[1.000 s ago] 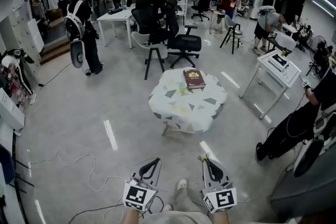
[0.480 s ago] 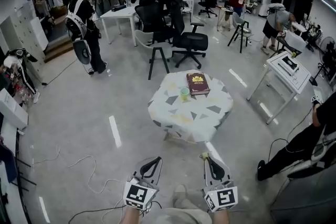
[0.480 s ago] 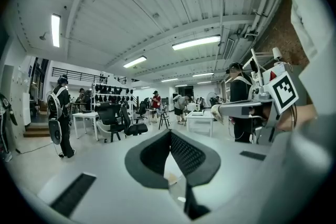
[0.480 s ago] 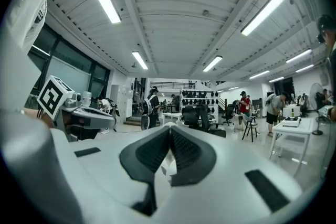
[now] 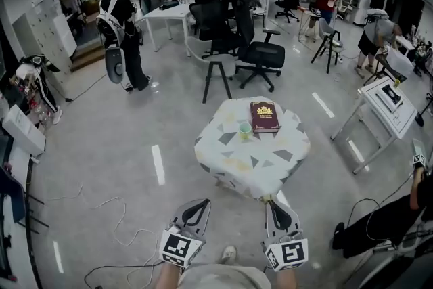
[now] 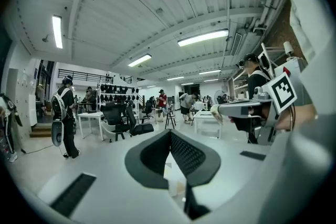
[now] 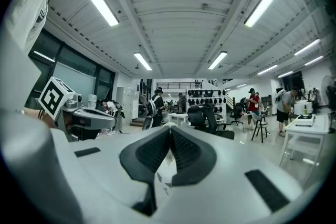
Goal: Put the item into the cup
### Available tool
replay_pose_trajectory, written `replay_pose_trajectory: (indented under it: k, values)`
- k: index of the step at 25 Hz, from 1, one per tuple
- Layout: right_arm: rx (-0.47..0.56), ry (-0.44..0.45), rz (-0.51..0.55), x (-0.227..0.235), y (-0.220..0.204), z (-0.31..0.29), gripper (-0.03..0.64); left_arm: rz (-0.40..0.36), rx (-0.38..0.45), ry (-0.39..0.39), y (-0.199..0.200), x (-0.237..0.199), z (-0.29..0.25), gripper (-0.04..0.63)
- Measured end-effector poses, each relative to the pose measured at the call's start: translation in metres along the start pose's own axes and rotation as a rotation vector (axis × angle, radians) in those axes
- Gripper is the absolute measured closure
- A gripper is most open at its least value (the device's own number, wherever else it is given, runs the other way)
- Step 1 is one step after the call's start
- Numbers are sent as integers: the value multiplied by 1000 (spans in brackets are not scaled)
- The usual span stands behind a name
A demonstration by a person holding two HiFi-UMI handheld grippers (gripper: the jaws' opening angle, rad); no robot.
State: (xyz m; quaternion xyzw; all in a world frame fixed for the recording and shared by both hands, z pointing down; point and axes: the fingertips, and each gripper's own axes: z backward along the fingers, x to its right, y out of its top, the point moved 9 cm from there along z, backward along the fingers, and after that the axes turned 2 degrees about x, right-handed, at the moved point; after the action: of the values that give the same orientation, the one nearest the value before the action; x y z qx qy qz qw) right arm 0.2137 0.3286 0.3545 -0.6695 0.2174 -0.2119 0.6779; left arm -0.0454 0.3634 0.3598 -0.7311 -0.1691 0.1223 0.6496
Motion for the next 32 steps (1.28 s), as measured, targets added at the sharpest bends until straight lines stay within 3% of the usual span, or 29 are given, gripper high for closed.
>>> replay_pose_trajectory:
  k: [17, 28, 32]
  values:
    - [19, 15, -25, 50, -11, -64, 611, -3, 1, 24, -1, -24, -75, 584]
    - [-18, -46, -20, 63, -18, -143, 611, 28, -28, -66, -6, -93, -149, 584]
    - [-33, -68, -11, 62, -19, -180, 611, 32, 7, -121, -5, -123, -182, 584]
